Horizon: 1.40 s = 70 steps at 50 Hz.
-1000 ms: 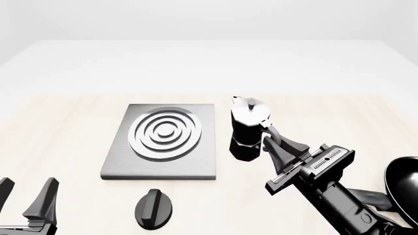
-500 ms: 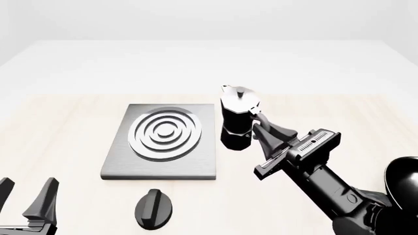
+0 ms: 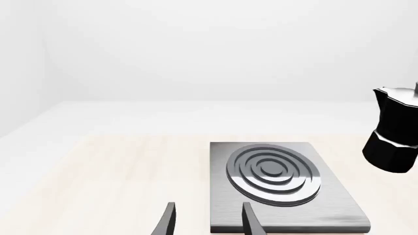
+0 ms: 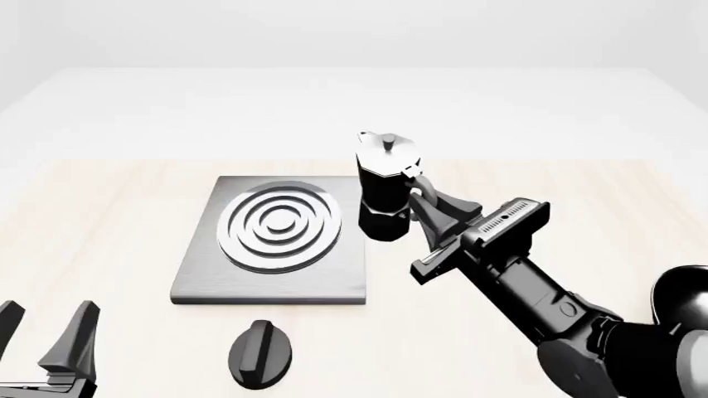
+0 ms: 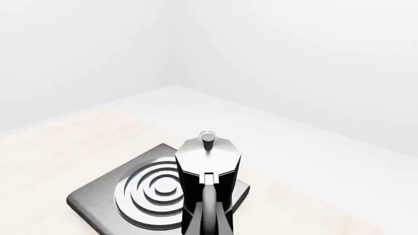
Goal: Put the moka pot on the stove.
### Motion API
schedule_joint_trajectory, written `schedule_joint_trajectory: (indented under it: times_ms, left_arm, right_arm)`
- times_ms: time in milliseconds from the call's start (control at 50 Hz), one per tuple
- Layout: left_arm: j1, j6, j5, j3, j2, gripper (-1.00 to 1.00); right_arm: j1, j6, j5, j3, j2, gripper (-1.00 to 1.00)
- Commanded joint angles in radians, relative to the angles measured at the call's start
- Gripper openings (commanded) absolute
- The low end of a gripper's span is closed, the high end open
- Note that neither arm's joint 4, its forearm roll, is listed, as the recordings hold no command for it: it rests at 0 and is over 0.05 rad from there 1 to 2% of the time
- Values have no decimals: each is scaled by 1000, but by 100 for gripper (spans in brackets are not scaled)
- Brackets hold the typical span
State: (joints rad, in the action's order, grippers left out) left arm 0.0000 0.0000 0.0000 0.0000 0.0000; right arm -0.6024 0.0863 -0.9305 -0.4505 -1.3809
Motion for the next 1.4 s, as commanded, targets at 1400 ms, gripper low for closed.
schedule_joint_trajectory:
  times_ms: [1400]
  left_arm:
    - [0,0,0,0,0,100]
  right_arm:
    - [-88,-53,7,-330,-305,-100]
